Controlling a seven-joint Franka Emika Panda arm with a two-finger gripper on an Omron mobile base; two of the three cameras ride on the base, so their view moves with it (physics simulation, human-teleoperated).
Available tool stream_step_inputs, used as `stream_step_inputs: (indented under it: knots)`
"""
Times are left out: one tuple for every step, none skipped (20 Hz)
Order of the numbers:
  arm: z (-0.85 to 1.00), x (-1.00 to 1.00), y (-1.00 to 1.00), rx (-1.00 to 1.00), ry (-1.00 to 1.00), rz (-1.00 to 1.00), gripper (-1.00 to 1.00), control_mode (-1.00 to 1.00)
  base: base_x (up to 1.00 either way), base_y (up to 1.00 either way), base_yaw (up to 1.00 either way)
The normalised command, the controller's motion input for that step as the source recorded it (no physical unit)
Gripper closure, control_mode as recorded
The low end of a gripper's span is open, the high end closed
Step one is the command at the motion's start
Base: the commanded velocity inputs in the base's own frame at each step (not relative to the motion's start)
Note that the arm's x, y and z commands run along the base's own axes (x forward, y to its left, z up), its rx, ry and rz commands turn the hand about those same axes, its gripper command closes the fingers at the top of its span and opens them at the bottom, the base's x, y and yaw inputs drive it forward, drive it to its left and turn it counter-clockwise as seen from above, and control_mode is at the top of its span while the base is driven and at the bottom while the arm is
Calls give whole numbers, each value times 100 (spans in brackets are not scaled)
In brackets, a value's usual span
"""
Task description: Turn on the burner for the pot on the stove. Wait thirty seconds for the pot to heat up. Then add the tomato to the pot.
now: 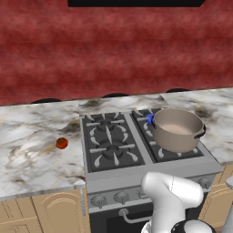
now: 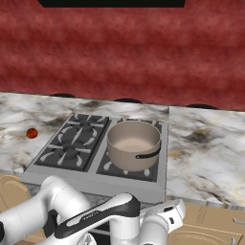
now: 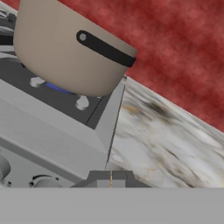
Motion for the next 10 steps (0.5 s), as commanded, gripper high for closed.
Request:
stream_step_inputs:
  knots:
    - [0, 0, 0, 0, 0, 0, 100, -100, 0, 0, 0]
    - [0, 0, 0, 0, 0, 0, 100, -100, 0, 0, 0]
    - [0, 0, 0, 0, 0, 0, 100, -100, 0, 0, 0]
    - [0, 0, 0, 0, 0, 0, 100, -100, 0, 0, 0]
    - [0, 0, 0, 0, 0, 0, 100, -100, 0, 0, 0]
    - [0, 0, 0, 0, 0, 0, 100, -100, 0, 0, 0]
    - [0, 0, 0, 0, 0, 0, 100, -100, 0, 0, 0]
    - [0, 0, 0, 0, 0, 0, 100, -100, 0, 0, 0]
    - [0, 0, 0, 0, 0, 0, 100, -100, 0, 0, 0]
    - [0, 0, 0, 0, 0, 0, 100, -100, 0, 0, 0]
